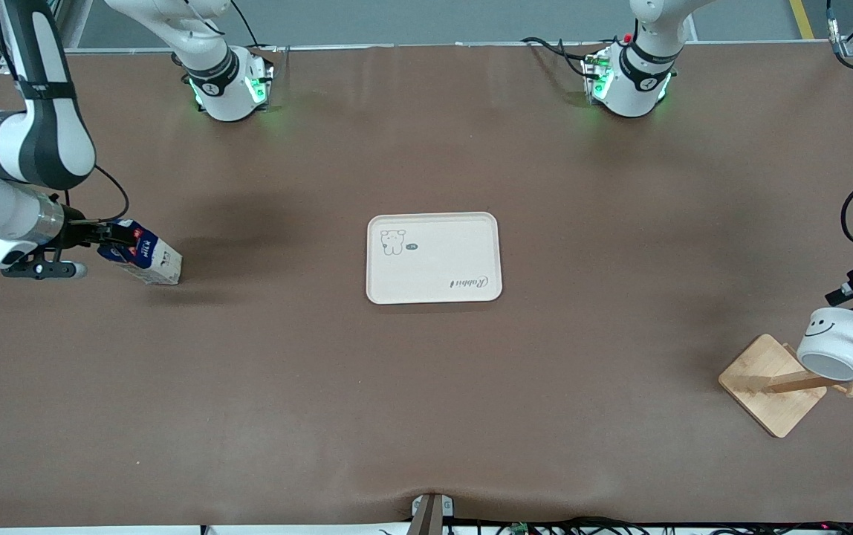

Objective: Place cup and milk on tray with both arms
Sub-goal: 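Close the right gripper on the milk carton's cap end, then lift the milk carton with the right gripper and carry it over the tray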

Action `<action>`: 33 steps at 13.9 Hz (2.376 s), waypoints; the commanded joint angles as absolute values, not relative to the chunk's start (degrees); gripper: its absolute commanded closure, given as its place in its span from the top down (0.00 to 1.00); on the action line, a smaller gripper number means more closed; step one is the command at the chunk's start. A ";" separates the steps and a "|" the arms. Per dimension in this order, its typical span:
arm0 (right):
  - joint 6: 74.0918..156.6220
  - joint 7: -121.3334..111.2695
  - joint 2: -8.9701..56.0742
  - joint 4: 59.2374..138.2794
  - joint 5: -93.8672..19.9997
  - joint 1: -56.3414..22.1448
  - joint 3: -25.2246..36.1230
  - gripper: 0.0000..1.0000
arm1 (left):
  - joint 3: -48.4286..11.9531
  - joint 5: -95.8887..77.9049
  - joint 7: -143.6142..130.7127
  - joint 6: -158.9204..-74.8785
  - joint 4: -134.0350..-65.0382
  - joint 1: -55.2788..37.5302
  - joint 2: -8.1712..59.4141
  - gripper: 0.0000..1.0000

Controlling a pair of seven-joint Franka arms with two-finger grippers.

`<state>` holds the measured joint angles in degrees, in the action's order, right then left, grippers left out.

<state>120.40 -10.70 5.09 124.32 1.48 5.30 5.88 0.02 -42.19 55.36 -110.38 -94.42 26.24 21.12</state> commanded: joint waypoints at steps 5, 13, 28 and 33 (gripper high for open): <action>123.40 -13.18 2.64 128.41 0.53 7.65 5.01 0.87 | -0.09 -44.21 55.72 -110.48 -91.23 25.84 22.76 0.50; 122.70 -13.27 2.20 127.97 -4.57 7.65 5.10 0.00 | -0.09 -44.12 55.90 -110.13 -91.05 25.75 23.29 0.16; 89.50 -0.97 2.11 100.92 -3.96 -1.04 4.75 0.00 | -1.58 -43.15 55.64 -108.20 -90.44 25.84 22.68 0.00; 81.83 6.30 2.28 96.77 -3.08 -11.94 4.83 0.00 | -1.41 -42.98 53.18 -104.51 -90.88 26.01 21.36 0.00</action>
